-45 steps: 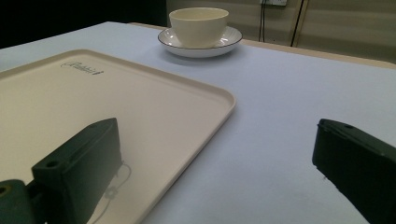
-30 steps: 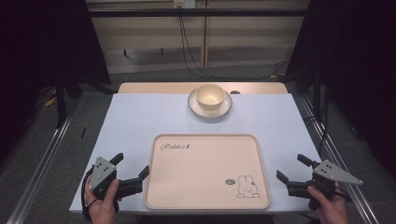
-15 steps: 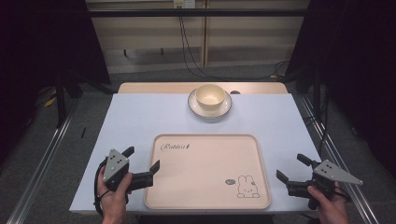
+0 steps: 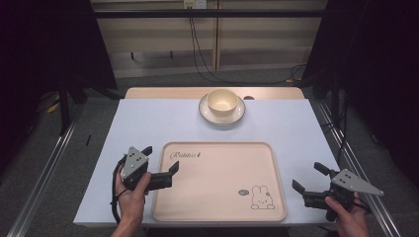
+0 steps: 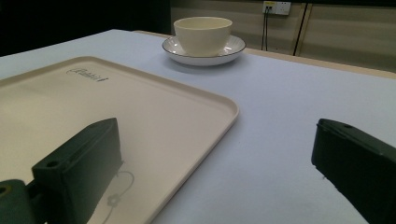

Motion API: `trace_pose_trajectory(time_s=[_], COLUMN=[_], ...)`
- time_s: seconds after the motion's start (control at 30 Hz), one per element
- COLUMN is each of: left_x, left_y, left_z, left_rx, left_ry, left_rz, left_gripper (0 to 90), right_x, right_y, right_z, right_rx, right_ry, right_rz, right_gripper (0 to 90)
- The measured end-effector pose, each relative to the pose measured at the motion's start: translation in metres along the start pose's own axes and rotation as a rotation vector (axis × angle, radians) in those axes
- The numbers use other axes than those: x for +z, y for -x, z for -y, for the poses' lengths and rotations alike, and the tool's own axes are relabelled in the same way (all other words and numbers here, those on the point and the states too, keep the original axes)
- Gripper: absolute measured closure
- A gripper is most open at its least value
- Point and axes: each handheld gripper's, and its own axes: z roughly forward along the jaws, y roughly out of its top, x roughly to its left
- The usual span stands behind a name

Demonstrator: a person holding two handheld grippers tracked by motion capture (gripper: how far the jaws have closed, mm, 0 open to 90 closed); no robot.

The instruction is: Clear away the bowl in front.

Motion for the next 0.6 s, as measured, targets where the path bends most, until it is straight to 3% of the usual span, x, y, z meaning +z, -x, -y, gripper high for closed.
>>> trace_pose_trajectory(time_s=[0.43,0.53,0.6], left_x=[0.028,0.039,0.042], left_y=[-0.004,-0.004,-0.005], left_z=[-0.013,-0.019,-0.020], left_rx=[0.012,0.031,0.032], left_ry=[-0.014,-0.046,-0.038], left_rz=[0.023,0.069,0.084], left_gripper=[1.9,1.5,1.6], right_x=[0.000,0.000,0.000], right_y=[-0.001,-0.001,-0.001], right_z=[0.000,0.000,0.000], right_rx=[-0.005,-0.005,-0.005], right_ry=[0.000,0.001,0.003], right_rz=[-0.006,-0.008,-0.005], right_gripper=[1.4,1.4,1.4])
